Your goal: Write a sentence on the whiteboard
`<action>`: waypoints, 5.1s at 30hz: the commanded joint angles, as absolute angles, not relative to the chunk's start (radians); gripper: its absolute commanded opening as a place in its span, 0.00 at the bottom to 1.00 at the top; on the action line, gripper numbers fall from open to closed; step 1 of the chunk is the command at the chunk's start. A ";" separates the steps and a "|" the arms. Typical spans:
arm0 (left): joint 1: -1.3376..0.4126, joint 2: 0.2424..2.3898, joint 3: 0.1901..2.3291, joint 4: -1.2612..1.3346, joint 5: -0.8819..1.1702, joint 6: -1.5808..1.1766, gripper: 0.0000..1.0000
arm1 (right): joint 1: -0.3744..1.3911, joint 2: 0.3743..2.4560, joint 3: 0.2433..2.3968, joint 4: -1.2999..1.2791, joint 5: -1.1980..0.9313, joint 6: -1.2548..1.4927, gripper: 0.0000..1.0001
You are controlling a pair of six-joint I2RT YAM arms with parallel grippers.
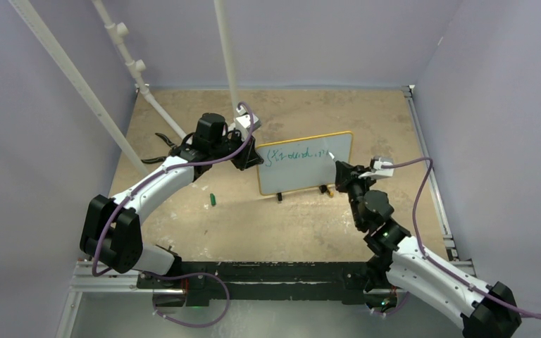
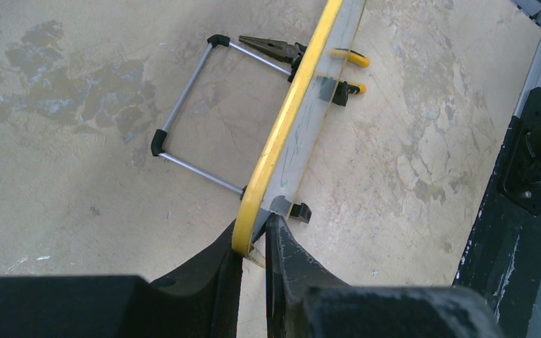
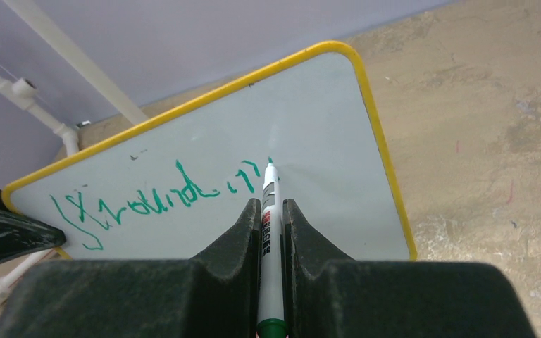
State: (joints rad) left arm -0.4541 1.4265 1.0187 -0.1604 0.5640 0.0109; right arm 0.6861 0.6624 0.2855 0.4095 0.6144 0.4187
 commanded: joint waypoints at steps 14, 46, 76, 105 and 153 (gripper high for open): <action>-0.437 1.433 1.048 -0.178 0.483 0.054 0.00 | 0.683 0.707 0.313 0.514 0.674 0.350 0.00; -0.437 1.431 1.047 -0.178 0.482 0.054 0.00 | 0.683 0.675 0.319 0.441 0.665 0.395 0.00; -0.437 1.439 1.048 -0.183 0.476 0.057 0.00 | 0.682 0.704 0.349 0.557 0.699 0.309 0.00; -0.436 1.440 1.048 -0.186 0.482 0.060 0.00 | 0.677 0.747 0.316 0.540 0.736 0.344 0.00; -0.437 1.436 1.052 -0.186 0.486 0.060 0.00 | 0.674 0.800 0.408 0.589 0.750 0.258 0.00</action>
State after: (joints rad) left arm -0.4538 1.4265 1.0233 -0.1734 0.5613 0.0116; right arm 0.6792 0.7929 0.3531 0.5095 0.7177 0.3099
